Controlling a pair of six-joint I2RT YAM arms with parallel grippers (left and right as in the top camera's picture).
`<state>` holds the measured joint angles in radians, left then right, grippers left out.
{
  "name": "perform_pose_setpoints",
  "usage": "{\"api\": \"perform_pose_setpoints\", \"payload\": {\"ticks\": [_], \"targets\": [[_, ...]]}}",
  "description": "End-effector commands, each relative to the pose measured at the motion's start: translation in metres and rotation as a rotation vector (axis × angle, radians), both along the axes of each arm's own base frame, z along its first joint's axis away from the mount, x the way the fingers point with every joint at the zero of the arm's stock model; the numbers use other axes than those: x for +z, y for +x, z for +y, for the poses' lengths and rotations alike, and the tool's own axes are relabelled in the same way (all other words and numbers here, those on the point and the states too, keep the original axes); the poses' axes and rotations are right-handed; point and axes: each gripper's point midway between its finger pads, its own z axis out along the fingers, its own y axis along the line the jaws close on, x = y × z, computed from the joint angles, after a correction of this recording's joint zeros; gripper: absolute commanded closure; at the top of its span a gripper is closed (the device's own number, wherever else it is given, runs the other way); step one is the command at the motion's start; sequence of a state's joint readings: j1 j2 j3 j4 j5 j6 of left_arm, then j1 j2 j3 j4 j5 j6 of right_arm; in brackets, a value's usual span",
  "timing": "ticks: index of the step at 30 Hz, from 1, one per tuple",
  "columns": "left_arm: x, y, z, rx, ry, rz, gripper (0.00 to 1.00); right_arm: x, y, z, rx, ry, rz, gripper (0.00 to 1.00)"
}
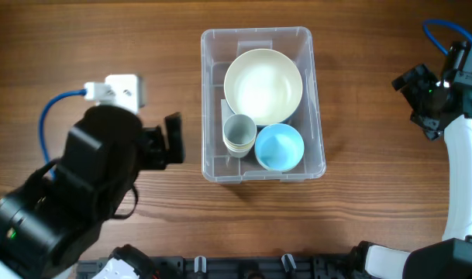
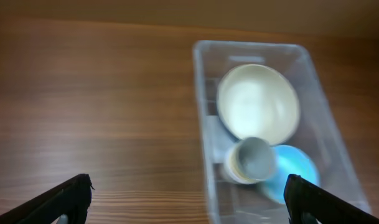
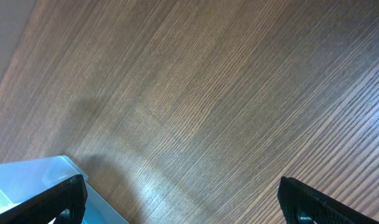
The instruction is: Pack container
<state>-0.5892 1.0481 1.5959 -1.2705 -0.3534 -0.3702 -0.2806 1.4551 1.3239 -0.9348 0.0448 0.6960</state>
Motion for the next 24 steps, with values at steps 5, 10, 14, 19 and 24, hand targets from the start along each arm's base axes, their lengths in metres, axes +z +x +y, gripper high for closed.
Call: {"api": "perform_pose_setpoints", "payload": {"ticks": [5,10,14,19,24], "targets": [[-0.021,-0.012,0.033,0.093,0.129,0.032,0.00,0.001,0.003,-0.002,-0.014,0.006,-0.006,0.01],[-0.047,0.009,0.066,0.275,-0.067,-0.040,0.00,0.001,0.003,-0.002,-0.014,0.006,-0.006,0.00],[-0.081,0.012,0.077,0.248,-0.120,-0.127,0.00,0.001,0.003,-0.002,-0.014,0.006,-0.005,0.00],[-0.135,-0.003,0.082,0.221,-0.093,-0.184,0.00,0.001,0.003,-0.002,-0.014,0.006,-0.006,0.00],[-0.184,-0.013,0.091,0.252,-0.093,-0.217,0.00,0.001,0.003,-0.002,-0.014,0.006,-0.006,0.00]]}}
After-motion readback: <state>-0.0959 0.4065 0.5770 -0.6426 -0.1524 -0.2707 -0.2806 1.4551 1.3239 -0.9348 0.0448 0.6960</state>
